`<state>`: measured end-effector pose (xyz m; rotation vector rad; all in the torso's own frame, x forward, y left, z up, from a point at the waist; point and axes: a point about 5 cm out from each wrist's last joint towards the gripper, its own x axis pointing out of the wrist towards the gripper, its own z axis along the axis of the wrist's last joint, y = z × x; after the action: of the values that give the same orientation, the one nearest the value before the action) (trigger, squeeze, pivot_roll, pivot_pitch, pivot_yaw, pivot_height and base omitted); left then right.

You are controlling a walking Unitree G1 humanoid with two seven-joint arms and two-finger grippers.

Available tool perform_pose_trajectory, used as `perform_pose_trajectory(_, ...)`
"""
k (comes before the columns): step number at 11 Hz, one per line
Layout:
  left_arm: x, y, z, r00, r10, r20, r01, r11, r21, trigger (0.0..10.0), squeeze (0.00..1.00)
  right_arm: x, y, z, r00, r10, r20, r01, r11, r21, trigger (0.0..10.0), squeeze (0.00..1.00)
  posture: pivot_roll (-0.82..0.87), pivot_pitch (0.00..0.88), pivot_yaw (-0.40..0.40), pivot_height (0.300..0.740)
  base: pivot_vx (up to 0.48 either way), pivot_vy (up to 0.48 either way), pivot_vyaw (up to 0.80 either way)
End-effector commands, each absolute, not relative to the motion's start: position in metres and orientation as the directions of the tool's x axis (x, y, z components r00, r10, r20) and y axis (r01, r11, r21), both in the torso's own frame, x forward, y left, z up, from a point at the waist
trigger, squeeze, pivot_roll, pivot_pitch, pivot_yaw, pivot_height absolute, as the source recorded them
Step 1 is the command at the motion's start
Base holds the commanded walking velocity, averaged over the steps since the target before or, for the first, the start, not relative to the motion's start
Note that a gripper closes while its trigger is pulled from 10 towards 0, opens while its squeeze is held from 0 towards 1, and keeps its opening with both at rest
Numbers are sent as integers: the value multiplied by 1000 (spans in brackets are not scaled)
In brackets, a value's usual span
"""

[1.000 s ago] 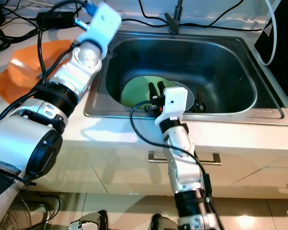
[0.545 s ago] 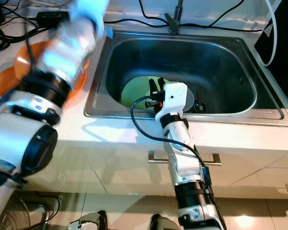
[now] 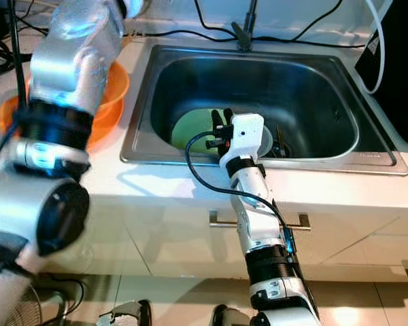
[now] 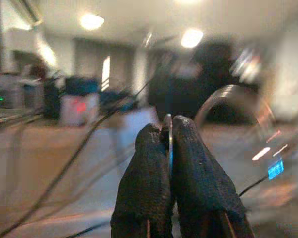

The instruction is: Kitchen organization

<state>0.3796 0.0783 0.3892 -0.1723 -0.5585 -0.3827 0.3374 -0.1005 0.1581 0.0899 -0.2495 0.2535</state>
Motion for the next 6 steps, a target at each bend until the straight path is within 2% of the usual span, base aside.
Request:
perform_pose_trajectory(1, 372, 81, 390, 731, -321, 602, 471, 876, -106, 10000, 0, 339, -102, 151, 947, 229, 227, -252, 965, 75, 10000, 0, 76, 51, -5, 740, 0, 0, 0)
perform_pose_trajectory(3, 377, 85, 337, 796, -340, 501, 500, 836, -227, 10000, 0, 338, -110, 150, 950, 208, 233, -229, 971, 64, 10000, 0, 65, 63, 2, 740, 0, 0, 0)
perform_pose_trajectory(6, 371, 84, 283, 824, -378, 422, 516, 808, -284, 10000, 0, 339, -121, 148, 956, 187, 228, -201, 979, 41, 10000, 0, 55, 70, 10, 740, 0, 0, 0)
